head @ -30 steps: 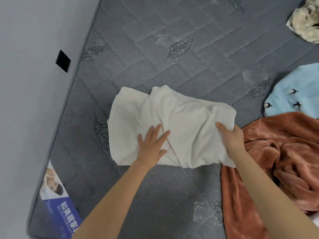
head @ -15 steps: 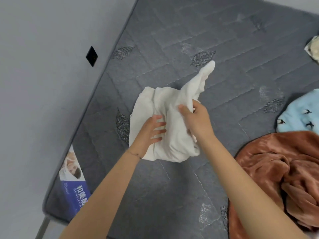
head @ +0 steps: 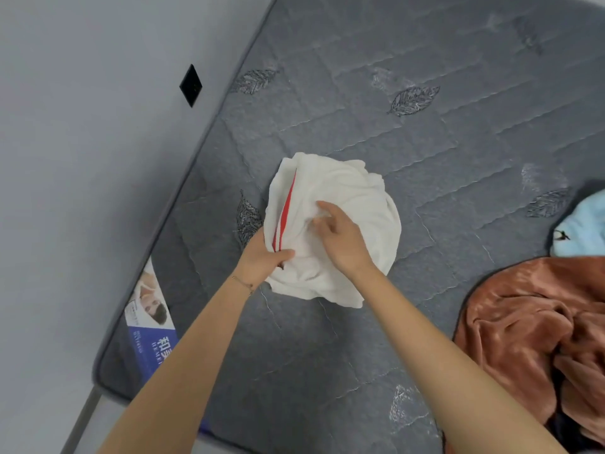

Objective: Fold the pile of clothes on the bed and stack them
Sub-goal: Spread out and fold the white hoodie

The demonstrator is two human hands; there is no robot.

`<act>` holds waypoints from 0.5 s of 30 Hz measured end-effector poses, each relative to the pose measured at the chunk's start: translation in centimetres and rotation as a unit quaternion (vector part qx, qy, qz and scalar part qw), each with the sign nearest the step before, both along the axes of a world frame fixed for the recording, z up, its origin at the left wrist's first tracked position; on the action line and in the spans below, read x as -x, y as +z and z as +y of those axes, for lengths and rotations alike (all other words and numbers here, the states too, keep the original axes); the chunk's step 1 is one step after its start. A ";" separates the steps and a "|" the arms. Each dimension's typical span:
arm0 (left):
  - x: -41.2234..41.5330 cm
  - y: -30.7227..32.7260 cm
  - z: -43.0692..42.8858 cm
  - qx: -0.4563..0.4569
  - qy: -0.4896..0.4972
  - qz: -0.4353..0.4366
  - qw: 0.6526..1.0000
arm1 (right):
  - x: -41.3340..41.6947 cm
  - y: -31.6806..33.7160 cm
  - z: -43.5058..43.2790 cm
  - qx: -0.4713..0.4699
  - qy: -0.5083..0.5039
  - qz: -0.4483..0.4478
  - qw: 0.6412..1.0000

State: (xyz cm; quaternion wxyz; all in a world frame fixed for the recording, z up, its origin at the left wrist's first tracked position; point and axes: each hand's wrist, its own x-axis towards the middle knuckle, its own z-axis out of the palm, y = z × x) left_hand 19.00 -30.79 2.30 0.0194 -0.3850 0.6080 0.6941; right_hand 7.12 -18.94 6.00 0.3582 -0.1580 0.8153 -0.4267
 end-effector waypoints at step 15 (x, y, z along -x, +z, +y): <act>-2.1 -4.6 -0.8 0.255 0.033 -0.105 0.961 | 2.8 -5.2 3.0 -0.223 0.131 0.154 0.954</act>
